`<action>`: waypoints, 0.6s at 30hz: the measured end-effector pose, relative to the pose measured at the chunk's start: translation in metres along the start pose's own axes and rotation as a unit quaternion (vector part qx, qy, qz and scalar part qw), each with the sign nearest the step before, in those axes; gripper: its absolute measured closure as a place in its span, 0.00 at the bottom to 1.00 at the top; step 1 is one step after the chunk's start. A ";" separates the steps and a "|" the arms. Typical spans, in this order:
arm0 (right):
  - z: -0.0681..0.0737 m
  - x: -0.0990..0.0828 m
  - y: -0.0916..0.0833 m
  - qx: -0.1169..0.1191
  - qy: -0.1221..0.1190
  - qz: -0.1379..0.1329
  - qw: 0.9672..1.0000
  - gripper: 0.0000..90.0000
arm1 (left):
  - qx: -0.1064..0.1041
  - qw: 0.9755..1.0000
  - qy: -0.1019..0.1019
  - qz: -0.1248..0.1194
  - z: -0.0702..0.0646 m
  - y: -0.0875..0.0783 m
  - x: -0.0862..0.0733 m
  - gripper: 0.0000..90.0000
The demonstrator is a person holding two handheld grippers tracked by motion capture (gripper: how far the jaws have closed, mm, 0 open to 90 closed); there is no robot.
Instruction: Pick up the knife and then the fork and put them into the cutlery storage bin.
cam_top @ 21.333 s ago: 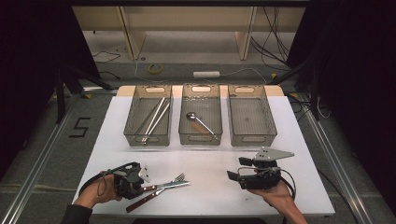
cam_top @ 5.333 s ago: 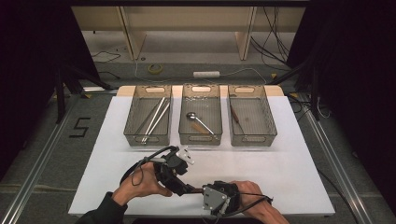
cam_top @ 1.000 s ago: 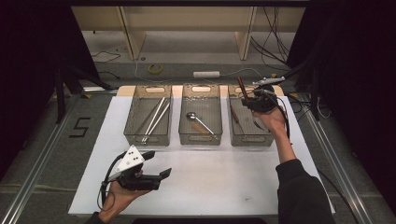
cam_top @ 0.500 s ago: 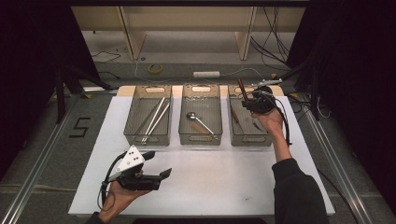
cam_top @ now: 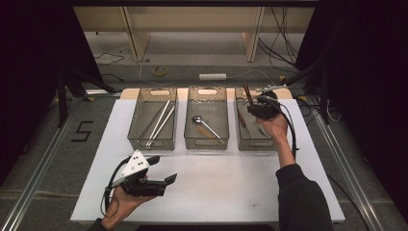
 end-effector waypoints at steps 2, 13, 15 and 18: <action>0.000 -0.001 0.002 -0.001 0.003 0.002 1.000 0.86 | 0.000 1.000 -0.002 -0.002 0.000 0.000 0.000 0.17; -0.002 -0.011 0.011 -0.006 0.020 0.015 1.000 0.85 | 0.001 1.000 0.000 0.000 0.000 0.000 0.000 0.17; -0.002 -0.012 0.012 -0.006 0.021 0.018 1.000 0.85 | 0.001 1.000 0.000 0.000 0.000 0.000 0.000 0.17; -0.003 -0.014 0.012 -0.006 0.022 0.019 1.000 0.85 | 0.001 1.000 0.001 0.001 0.000 0.000 0.000 0.17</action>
Point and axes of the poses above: each handheld gripper's, and its own axes: y roughly forward along the jaws, x roughly out of its top, z roughly to its left, the point moved 1 cm from there along y, roughly forward along the jaws, and after that the axes turned 3 degrees about z, right-handed, at the moved point
